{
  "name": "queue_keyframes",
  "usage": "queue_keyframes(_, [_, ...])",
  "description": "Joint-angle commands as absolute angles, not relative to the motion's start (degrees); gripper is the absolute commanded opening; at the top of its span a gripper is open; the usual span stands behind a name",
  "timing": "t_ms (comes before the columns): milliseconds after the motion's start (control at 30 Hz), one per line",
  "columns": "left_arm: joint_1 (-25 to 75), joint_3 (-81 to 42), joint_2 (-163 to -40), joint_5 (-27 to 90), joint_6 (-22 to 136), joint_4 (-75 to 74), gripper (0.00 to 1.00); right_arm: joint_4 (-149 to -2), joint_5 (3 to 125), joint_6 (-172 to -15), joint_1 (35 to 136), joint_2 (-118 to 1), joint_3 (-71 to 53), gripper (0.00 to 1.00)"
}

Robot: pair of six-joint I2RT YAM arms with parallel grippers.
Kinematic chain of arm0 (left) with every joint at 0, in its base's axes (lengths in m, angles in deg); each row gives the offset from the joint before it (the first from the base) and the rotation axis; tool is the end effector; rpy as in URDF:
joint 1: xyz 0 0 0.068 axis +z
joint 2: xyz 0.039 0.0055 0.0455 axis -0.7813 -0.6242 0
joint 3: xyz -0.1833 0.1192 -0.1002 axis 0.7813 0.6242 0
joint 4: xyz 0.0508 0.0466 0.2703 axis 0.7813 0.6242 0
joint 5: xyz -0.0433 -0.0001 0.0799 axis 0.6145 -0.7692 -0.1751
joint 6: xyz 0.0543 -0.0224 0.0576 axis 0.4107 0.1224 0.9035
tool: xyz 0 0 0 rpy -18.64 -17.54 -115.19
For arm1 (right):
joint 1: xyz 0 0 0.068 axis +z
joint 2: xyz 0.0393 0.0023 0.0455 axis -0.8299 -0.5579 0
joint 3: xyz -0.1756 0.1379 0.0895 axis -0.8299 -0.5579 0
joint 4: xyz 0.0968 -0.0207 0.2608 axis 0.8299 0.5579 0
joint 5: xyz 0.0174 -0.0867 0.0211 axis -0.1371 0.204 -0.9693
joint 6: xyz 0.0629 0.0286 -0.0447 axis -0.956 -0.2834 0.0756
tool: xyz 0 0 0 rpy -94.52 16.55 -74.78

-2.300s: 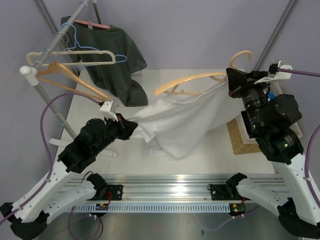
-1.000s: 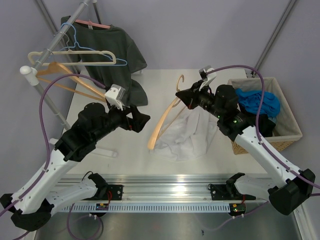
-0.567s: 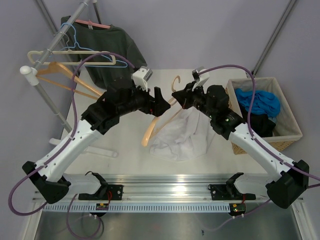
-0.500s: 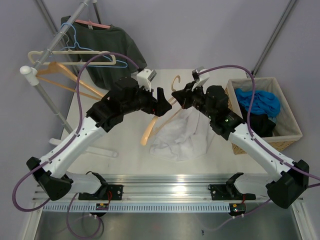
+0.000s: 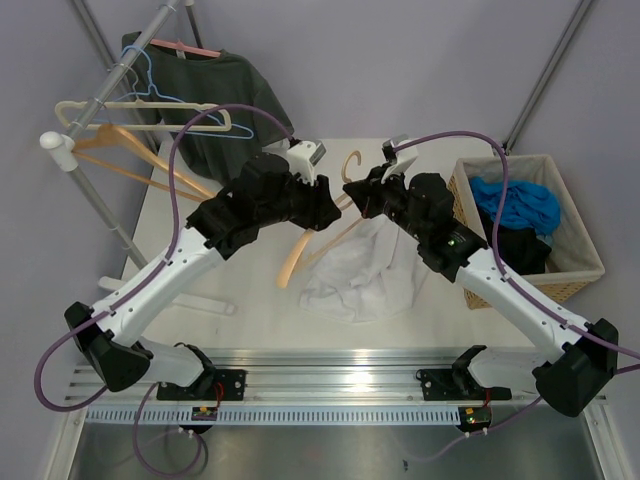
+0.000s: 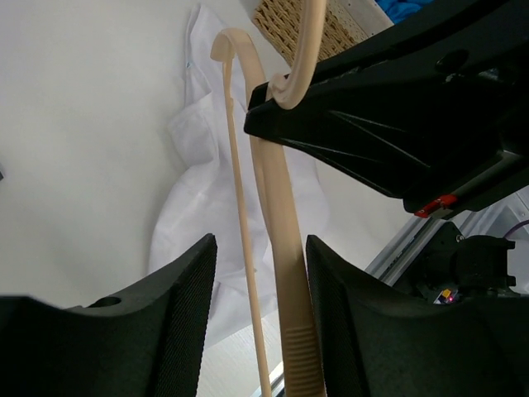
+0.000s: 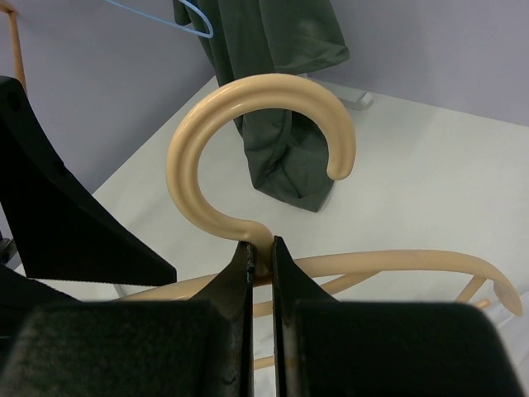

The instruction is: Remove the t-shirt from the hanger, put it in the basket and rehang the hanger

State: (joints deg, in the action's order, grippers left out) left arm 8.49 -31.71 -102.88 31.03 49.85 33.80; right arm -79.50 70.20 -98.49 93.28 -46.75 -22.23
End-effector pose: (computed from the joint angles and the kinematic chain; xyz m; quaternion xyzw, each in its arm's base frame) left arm 0.2531 -0.2481 0.3685 0.2094 0.8161 -0.3234 0.4308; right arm 0.2805 0.2158 0.3472 -0.1730 0.7088 0.2929 0.6179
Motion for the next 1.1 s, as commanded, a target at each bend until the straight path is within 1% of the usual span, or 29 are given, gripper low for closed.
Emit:
queue_keyframes(0, [7.3,-34.7,-104.2,29.7,51.4,32.3,0.45,-82.1,71.7,-97.8,94.1,-46.3,-21.9,0.0])
queue_keyframes(100, [6.2,-35.1,-104.7,27.3,52.2,32.4,0.36,-81.2,71.8,-97.4,94.1,-46.8,-21.2,0.0])
queue_keyframes(133, [5.7,-35.3,-104.9,26.6,52.3,32.4,0.32,-80.8,71.8,-97.3,94.1,-46.8,-21.1,0.0])
queue_keyframes(167, [5.3,-35.5,-104.9,25.7,52.5,32.6,0.26,-80.5,71.8,-97.2,94.1,-47.0,-21.0,0.0])
queue_keyframes(200, [5.1,-35.8,-105.0,24.1,52.6,32.8,0.16,-80.5,71.7,-97.1,94.1,-46.9,-20.9,0.0])
queue_keyframes(300, [3.9,-36.3,-105.0,20.6,53.1,33.3,0.05,-80.1,71.8,-96.7,94.1,-47.3,-20.7,0.0])
queue_keyframes(333, [3.4,-36.7,-105.2,19.9,53.4,33.7,0.04,-79.7,71.8,-96.6,94.1,-47.6,-20.4,0.0])
queue_keyframes(400, [3.0,-37.3,-105.3,18.2,53.9,34.3,0.05,-79.3,71.8,-96.5,94.1,-48.1,-20.2,0.0])
queue_keyframes(433, [2.7,-37.6,-105.4,18.2,54.1,34.6,0.19,-79.3,71.7,-96.6,94.1,-48.2,-20.2,0.0])
queue_keyframes(467, [2.6,-37.9,-105.3,18.3,54.4,34.8,0.27,-79.3,71.8,-96.6,94.1,-48.4,-20.3,0.0])
queue_keyframes(567, [2.6,-38.4,-105.2,18.8,54.4,35.1,0.35,-79.7,71.3,-96.7,94.1,-48.9,-20.4,0.0])
queue_keyframes(633, [2.6,-38.6,-105.2,19.1,54.0,35.4,0.42,-80.1,70.7,-96.6,94.1,-48.9,-20.7,0.0])
queue_keyframes(700, [2.6,-38.5,-105.2,20.2,53.9,35.7,0.26,-80.9,70.1,-96.6,94.1,-48.7,-21.4,0.0])
queue_keyframes(733, [2.6,-38.4,-105.2,20.4,53.7,35.8,0.21,-81.0,70.0,-96.7,94.1,-48.7,-21.5,0.0])
queue_keyframes(767, [2.6,-38.3,-105.4,20.7,53.6,36.0,0.2,-81.0,69.9,-96.7,94.1,-48.4,-21.6,0.0])
queue_keyframes(800, [2.6,-37.9,-105.6,21.1,53.6,36.2,0.24,-81.1,69.8,-96.8,94.2,-48.3,-21.8,0.0])
queue_keyframes(867, [2.6,-37.8,-106.1,21.3,53.8,37.1,0.39,-81.3,69.7,-97.0,94.1,-48.0,-21.9,0.0])
queue_keyframes(967, [2.6,-37.7,-106.8,20.6,54.0,38.0,0.44,-81.4,69.7,-97.1,94.1,-47.7,-22.2,0.0])
queue_keyframes(1067, [2.6,-37.5,-107.0,20.7,53.7,38.0,0.44,-81.7,69.5,-97.2,94.1,-47.8,-22.3,0.0])
